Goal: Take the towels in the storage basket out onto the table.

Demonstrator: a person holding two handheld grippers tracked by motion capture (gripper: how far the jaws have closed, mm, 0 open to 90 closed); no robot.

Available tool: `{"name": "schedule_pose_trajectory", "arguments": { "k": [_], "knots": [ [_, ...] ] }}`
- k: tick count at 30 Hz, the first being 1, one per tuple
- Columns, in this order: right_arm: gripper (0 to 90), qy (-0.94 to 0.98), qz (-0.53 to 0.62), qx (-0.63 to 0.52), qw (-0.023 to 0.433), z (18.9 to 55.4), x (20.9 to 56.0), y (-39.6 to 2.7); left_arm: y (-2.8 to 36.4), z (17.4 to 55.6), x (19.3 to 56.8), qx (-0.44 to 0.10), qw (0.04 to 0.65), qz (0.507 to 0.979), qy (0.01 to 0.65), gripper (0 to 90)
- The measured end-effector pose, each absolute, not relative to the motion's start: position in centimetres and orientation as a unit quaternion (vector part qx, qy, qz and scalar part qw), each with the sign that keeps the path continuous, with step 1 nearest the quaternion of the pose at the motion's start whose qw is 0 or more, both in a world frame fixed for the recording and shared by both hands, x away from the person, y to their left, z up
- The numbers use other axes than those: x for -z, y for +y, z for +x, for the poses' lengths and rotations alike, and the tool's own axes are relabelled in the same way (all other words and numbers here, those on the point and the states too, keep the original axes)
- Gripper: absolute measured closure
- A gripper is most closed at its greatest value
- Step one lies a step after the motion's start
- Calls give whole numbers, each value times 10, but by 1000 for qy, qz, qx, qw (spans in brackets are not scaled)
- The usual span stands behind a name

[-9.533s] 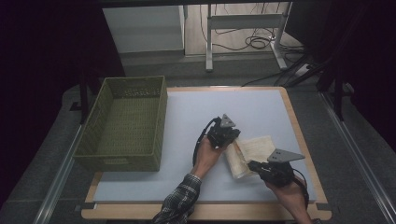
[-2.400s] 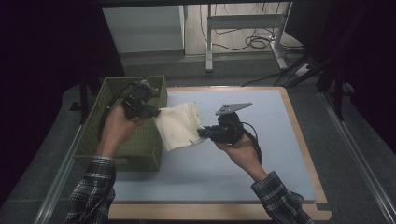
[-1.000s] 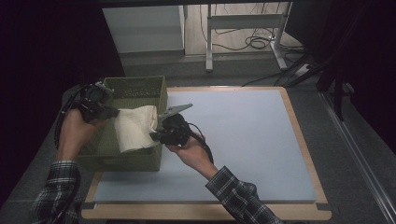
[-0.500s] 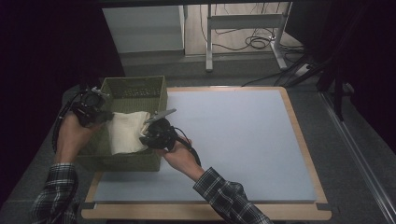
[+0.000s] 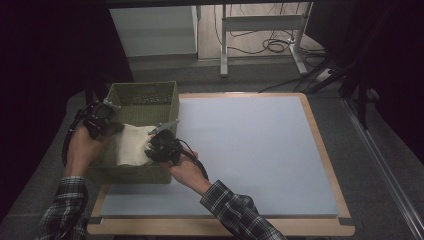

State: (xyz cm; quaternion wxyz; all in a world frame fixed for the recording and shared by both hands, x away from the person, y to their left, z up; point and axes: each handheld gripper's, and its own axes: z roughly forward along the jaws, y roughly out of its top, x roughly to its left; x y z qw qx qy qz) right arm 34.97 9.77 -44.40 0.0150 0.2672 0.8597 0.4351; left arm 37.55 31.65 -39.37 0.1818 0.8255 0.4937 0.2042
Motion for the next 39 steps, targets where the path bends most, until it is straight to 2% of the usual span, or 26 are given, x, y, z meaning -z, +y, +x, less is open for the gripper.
{"name": "schedule_pose_trajectory", "arguments": {
  "k": [19, 28, 30, 34, 39],
  "knots": [
    [812, 864, 295, -407, 6, 358, 452, 106, 320, 385, 423, -188, 186, 827, 497, 826],
    [747, 878, 293, -378, 13, 356, 452, 108, 313, 391, 434, -179, 181, 832, 493, 812],
    [698, 881, 286, -377, 13, 355, 452, 109, 312, 392, 435, -179, 183, 831, 494, 772],
    [650, 883, 273, -381, 27, 352, 450, 109, 312, 392, 436, -187, 189, 824, 500, 635],
    [610, 880, 269, -390, 37, 354, 445, 105, 313, 391, 437, -185, 199, 820, 504, 571]
  ]
}}
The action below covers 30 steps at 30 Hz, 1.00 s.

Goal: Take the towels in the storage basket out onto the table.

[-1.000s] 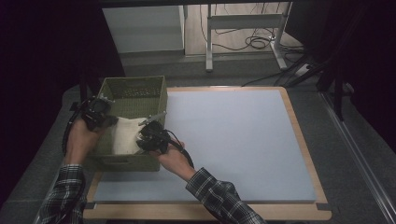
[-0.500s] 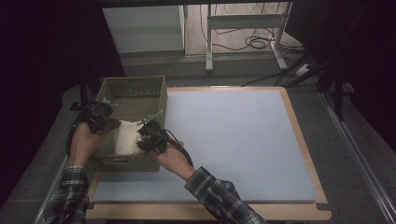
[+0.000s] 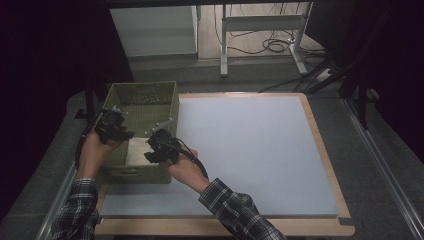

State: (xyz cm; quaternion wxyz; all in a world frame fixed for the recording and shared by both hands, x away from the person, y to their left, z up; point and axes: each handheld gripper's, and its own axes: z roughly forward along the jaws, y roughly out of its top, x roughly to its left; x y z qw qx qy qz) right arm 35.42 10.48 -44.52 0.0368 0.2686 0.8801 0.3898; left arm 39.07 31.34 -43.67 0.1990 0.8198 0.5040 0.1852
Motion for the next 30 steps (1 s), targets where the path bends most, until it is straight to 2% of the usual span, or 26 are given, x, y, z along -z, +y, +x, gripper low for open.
{"name": "schedule_pose_trajectory", "arguments": {
  "k": [15, 30],
  "knots": [
    [472, 883, 235, -401, 67, 350, 437, 97, 311, 388, 435, -179, 230, 808, 513, 401],
    [390, 879, 222, -417, 73, 348, 429, 80, 299, 385, 426, -174, 266, 799, 510, 299]
  ]
}}
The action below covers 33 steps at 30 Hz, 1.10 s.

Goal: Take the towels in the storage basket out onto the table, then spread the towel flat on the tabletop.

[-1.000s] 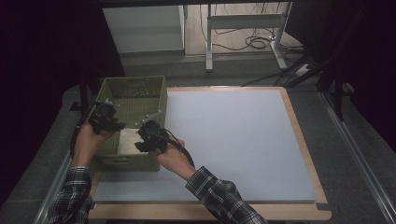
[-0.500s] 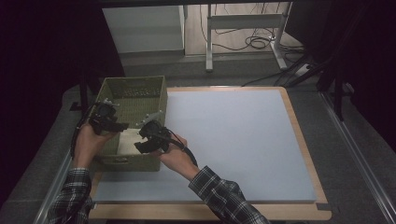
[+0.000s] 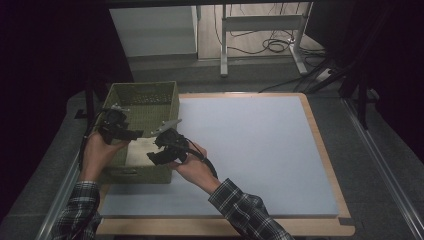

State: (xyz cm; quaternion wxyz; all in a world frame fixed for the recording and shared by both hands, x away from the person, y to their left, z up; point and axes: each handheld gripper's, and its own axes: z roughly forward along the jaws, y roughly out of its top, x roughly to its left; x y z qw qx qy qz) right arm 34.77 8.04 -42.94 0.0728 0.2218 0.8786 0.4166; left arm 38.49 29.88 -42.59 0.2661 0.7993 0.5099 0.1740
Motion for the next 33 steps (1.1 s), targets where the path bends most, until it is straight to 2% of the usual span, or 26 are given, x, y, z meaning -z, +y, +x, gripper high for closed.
{"name": "schedule_pose_trajectory", "arguments": {
  "k": [19, 33],
  "knots": [
    [325, 873, 227, -425, 76, 353, 427, 52, 285, 378, 418, -169, 308, 790, 502, 175],
    [299, 868, 238, -428, 88, 358, 423, 17, 273, 378, 416, -170, 312, 792, 497, 138]
  ]
}}
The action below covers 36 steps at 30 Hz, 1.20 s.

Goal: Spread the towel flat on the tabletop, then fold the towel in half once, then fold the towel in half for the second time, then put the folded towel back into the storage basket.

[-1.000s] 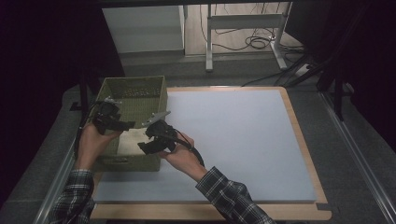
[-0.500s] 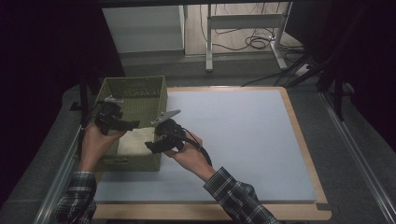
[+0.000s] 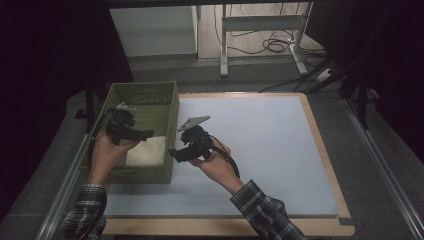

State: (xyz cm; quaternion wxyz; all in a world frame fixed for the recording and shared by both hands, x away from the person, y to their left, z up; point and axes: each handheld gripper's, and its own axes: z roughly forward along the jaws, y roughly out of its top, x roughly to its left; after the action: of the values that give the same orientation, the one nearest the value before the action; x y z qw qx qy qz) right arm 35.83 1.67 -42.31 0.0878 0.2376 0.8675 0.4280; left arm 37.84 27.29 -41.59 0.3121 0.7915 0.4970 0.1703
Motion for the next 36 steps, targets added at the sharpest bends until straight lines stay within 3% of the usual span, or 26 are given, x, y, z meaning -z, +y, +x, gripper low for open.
{"name": "schedule_pose_trajectory", "arguments": {
  "k": [36],
  "knots": [
    [212, 865, 250, -419, 119, 357, 424, -71, 194, 376, 399, -165, 351, 809, 441, 81]
  ]
}}
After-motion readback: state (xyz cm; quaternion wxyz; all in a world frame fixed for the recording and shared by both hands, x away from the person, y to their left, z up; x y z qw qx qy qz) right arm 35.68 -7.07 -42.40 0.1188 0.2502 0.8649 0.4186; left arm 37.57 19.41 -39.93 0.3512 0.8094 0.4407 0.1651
